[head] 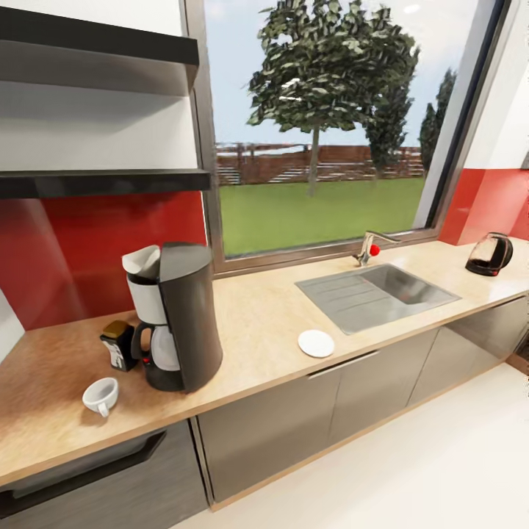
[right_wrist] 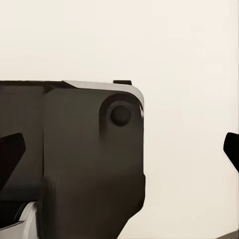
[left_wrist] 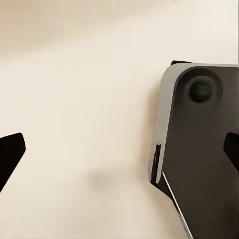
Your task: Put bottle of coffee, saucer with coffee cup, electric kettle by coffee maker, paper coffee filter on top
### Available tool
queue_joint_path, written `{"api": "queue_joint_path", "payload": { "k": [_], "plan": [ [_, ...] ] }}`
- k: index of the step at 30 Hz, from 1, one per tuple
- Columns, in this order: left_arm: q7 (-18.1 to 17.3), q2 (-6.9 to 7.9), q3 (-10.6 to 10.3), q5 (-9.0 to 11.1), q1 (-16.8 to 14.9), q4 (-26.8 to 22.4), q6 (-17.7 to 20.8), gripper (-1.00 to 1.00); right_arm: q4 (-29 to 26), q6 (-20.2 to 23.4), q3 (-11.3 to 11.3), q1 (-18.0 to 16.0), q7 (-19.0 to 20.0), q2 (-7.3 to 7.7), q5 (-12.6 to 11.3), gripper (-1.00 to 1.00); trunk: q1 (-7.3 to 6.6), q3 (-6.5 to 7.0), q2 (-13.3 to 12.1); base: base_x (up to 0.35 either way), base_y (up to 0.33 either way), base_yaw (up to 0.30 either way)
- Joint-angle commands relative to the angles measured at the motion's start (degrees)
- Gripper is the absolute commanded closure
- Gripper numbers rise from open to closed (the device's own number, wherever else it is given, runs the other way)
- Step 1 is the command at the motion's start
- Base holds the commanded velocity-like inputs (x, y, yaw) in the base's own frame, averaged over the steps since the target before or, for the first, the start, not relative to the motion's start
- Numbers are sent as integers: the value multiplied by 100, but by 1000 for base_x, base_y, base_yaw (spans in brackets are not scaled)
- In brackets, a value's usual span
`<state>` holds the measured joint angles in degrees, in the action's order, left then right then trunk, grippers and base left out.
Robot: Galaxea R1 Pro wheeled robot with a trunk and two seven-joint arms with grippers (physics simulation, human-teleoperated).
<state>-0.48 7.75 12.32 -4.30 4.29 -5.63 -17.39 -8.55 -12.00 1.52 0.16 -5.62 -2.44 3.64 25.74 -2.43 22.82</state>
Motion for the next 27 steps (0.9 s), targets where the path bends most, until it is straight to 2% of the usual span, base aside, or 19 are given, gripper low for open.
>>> {"api": "queue_joint_path", "payload": {
  "k": [1, 13, 27],
  "plan": [
    [-4, -1, 42, -45, 2, -9, -11, -100, -7, -4, 17, 2, -19, -3, 39, -100, 4, -9, 10, 91, -267, 0],
    [12, -1, 46, -45, 2, -9, -11, -100, -6, -4, 18, 2, -22, -3, 41, -100, 4, -9, 10, 91, -267, 37],
    [13, -4, 48, -45, 2, -9, -11, -100, -6, -4, 16, 2, -27, -3, 40, -100, 4, -9, 10, 91, -267, 245]
  ]
}}
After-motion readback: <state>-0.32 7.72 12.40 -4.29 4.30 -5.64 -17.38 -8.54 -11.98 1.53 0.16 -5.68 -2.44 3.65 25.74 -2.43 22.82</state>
